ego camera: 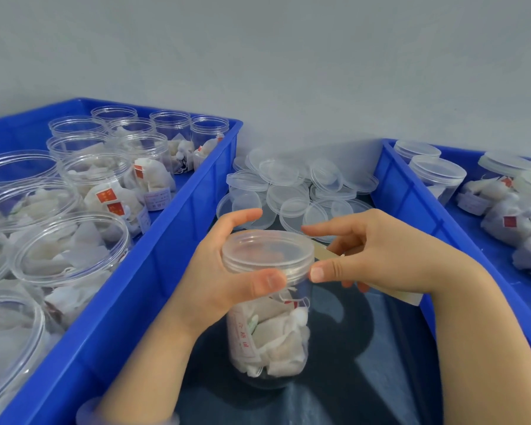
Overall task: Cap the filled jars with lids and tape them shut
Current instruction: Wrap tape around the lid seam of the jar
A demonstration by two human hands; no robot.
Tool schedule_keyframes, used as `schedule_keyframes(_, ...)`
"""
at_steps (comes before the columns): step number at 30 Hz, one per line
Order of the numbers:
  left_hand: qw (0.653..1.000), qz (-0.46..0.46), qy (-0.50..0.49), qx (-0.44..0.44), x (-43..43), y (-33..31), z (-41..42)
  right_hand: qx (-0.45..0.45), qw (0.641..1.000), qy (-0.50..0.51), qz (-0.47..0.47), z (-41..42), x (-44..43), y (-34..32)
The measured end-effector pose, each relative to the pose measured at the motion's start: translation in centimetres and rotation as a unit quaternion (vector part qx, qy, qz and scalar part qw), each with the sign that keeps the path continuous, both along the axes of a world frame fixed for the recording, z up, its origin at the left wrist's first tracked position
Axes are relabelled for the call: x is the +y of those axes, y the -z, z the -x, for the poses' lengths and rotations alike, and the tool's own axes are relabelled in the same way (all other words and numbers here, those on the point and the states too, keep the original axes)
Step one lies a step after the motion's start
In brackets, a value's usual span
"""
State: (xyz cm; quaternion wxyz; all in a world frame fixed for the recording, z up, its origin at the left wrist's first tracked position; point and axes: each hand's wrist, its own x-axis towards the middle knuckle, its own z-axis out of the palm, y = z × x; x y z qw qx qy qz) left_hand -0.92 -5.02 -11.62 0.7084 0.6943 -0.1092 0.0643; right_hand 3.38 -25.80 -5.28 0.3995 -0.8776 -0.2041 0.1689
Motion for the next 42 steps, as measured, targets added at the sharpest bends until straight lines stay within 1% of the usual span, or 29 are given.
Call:
schedule_keyframes(3, 1.0, 0.022, 0.011, 0.01, -0.2, 0.4, -0.1, 0.002, 1.0, -0.002, 0.009, -0.1, 0.2, 0.2)
schedule_keyframes(7, 0.998, 0.059, -0.036, -0.002, -0.6, 0.8, -0.4, 0.011, 0.999, -0.014, -0.029, -0.5, 0.4, 0.5)
schedule_keyframes(10, 0.995, 0.081, -0.062, -0.02, -0.7, 1.1, -0.7, -0.005, 1.0, -0.011, 0.001, -0.6, 0.3, 0.8)
schedule_keyframes(12, 0.996, 0.058, -0.066, -0.03, -0.8, 1.0, -0.8, -0.022, 0.999, 0.009, 0.033, -0.5, 0.4, 1.0)
schedule_keyframes(14, 0.996, 0.002, -0.079, -0.037, -0.8, 1.1, -0.7, -0.049, 0.998, 0.019, 0.046, -0.7, 0.9, 1.2)
schedule_keyframes(16, 0.991, -0.047, -0.118, -0.033, -0.9, 1.2, -0.8, -0.078, 0.996, 0.026, 0.045, -0.8, 1.5, 1.3)
schedule_keyframes(18, 0.985, -0.065, -0.159, -0.023, -1.0, 1.2, -0.9, -0.093, 0.994, 0.033, 0.046, -0.7, 2.1, 1.3)
schedule_keyframes(20, 0.981, -0.061, -0.183, -0.023, -0.8, 1.3, -1.1, -0.087, 0.994, 0.038, 0.046, -0.6, 2.5, 1.4)
schedule_keyframes(22, 0.981, -0.044, -0.187, -0.034, -0.6, 1.5, -1.3, -0.083, 0.995, 0.038, 0.052, -0.4, 2.7, 1.3)
schedule_keyframes(26, 0.984, -0.034, -0.169, -0.041, -1.0, 1.9, -1.4, -0.11, 0.99, 0.039, 0.073, -0.2, 3.0, 1.2)
schedule_keyframes(29, 0.982, -0.033, -0.178, -0.049, -1.3, 1.9, -1.4, -0.126, 0.988, 0.053, 0.076, -0.1, 3.4, 1.3)
schedule_keyframes(30, 0.981, -0.033, -0.185, -0.048, -1.3, 1.8, -1.4, -0.125, 0.988, 0.051, 0.08, -0.1, 3.4, 1.3)
schedule_keyframes(32, 0.979, -0.034, -0.195, -0.04, -1.2, 1.8, -1.4, -0.113, 0.99, 0.016, 0.085, -0.3, 3.0, 1.3)
schedule_keyframes(34, 0.978, -0.043, -0.201, -0.026, -1.0, 1.7, -1.5, -0.077, 0.995, -0.01, 0.064, -0.4, 2.5, 1.3)
schedule_keyframes(36, 0.978, -0.043, -0.203, -0.013, -0.9, 1.7, -1.8, -0.05, 0.998, 0.003, 0.043, -0.6, 2.2, 1.4)
schedule_keyframes(39, 0.978, -0.006, -0.207, -0.004, -0.7, 1.7, -1.8, -0.043, 0.998, -0.01, 0.035, -0.8, 2.1, 1.7)
schedule_keyframes(42, 0.981, 0.022, -0.192, 0.007, -0.4, 1.6, -1.7, -0.018, 1.0, -0.001, -0.01, -0.5, 2.0, 1.3)
